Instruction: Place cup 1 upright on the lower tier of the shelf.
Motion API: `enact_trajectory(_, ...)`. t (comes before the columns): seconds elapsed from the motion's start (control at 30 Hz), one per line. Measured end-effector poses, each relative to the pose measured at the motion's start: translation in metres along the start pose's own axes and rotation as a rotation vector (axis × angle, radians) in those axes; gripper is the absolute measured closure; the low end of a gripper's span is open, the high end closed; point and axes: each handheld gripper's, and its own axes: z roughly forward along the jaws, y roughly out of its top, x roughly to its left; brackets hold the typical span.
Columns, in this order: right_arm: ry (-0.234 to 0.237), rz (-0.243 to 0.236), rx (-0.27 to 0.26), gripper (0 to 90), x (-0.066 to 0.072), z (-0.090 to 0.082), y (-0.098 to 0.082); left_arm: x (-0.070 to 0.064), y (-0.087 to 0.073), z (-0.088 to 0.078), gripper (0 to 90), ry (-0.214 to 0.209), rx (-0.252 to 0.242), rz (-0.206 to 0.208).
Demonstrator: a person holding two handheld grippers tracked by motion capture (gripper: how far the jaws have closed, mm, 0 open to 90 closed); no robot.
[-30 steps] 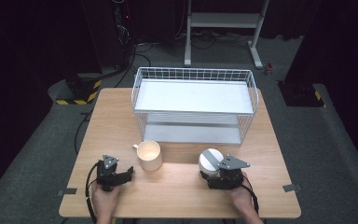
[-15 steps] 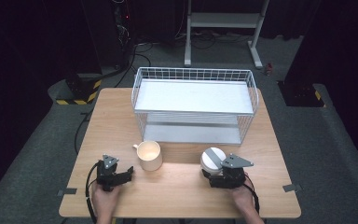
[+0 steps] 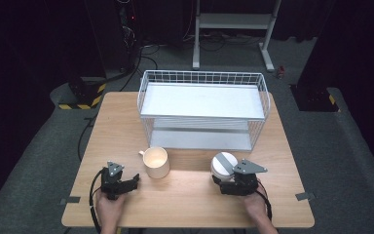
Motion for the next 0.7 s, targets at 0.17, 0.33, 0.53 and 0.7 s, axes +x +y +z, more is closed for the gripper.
enact_trajectory(0.17, 0.002, 0.013, -0.001, 18.8, -0.004, 0.001, 0.002, 0.0, 0.0, 0.0, 16.6, 0.0, 0.0, 0.0)
enact_trajectory(0.33, 0.002, 0.02, -0.004, 18.8, -0.004, 0.001, 0.005, 0.0, 0.0, 0.0, 16.5, 0.0, 0.0, -0.001)
enact_trajectory(0.53, -0.011, 0.019, -0.007, 18.8, -0.008, -0.001, 0.009, 0.0, 0.0, 0.0, 16.6, 0.0, 0.0, 0.0)
enact_trajectory(0.7, -0.014, 0.031, -0.011, 18.8, -0.012, 0.0, 0.013, 0.0, 0.0, 0.0, 16.5, 0.001, 0.0, -0.001)
